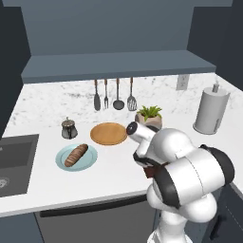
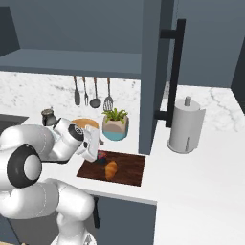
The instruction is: From the different types of pastries on the counter, select a croissant and place it on the cutting board. Then retrieve a jar of jam from the cabinet and place it alongside the croissant on the cutting board.
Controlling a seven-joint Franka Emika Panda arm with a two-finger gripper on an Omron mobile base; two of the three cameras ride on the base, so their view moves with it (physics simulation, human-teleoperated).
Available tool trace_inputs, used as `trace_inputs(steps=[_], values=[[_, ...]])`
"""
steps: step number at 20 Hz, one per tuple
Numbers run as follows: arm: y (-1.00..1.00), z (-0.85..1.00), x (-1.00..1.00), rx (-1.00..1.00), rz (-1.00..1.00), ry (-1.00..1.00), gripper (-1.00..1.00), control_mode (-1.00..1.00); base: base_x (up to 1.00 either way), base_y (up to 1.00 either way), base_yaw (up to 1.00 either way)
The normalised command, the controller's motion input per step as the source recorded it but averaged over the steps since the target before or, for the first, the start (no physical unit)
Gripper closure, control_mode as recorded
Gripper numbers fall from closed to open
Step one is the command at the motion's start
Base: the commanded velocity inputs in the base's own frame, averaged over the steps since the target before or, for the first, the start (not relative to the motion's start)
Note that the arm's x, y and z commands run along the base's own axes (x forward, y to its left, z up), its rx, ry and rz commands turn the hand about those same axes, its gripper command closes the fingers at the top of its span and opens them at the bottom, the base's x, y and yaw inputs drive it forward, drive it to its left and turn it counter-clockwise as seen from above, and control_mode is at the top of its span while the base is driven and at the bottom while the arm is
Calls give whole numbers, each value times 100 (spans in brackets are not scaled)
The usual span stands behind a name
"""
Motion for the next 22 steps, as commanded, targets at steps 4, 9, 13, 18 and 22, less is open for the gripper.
trace_inputs(steps=[4, 9, 13, 18, 22], values=[[-24, -1, -20, 3, 0, 0, -100, -100, 0, 0, 0], [-13, 0, -52, 7, 0, -1, -100, -100, 0, 0, 0], [0, 0, -64, 5, 1, 0, -100, -100, 0, 0, 0], [0, 0, -46, 6, 5, 0, -100, -100, 0, 0, 0], [0, 0, -37, 5, 8, 0, -100, -100, 0, 0, 0]])
